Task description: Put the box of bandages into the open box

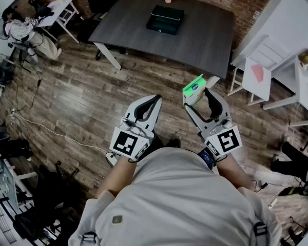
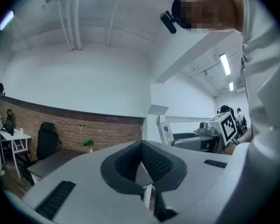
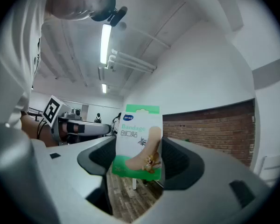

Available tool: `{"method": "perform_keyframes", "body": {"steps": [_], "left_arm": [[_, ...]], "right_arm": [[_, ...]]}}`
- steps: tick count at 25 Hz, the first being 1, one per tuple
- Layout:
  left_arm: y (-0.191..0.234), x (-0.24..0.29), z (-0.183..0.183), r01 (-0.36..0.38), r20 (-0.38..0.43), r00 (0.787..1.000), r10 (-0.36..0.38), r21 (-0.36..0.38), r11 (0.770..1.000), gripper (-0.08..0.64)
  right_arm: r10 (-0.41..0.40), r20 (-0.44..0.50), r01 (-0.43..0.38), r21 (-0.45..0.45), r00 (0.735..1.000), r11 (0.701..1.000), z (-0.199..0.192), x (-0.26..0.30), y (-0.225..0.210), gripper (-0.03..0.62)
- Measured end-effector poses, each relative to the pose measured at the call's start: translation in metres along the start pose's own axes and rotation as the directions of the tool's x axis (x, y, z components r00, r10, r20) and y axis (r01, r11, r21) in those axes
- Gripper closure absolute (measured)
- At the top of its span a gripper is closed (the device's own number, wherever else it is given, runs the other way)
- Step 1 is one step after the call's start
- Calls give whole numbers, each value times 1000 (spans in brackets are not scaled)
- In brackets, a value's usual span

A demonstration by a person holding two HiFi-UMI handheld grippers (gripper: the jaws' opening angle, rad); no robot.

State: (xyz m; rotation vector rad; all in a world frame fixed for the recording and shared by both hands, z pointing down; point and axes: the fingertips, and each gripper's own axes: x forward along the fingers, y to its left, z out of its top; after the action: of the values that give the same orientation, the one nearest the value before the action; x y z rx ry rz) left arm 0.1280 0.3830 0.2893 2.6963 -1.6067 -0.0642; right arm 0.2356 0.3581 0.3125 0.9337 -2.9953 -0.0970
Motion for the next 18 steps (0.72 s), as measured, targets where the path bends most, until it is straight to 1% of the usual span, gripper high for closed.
{"method": "perform_keyframes", "body": {"steps": [4,10,14,18], "left_arm": [[9,4,-5,-5,-9,1000,5,3,1000,545],[29,2,-8,-17,-6,1000,17,-11,1000,545],[49,5,-9,-13,-6,1000,13,-17,1000,545],[77,10,-11,-6,-13,1000,6,-27,1000,545]], "right_arm": [[-3,-3,4,4,1000,1000,-5,9,-5,291],[-6,-26,6,12,1000,1000,-11,28,0,291],[-3,-29,3,-1,1000,1000,-13,47,-2,291],[-15,-49,15,7,999,1000,-16,75,-4,291]]}}
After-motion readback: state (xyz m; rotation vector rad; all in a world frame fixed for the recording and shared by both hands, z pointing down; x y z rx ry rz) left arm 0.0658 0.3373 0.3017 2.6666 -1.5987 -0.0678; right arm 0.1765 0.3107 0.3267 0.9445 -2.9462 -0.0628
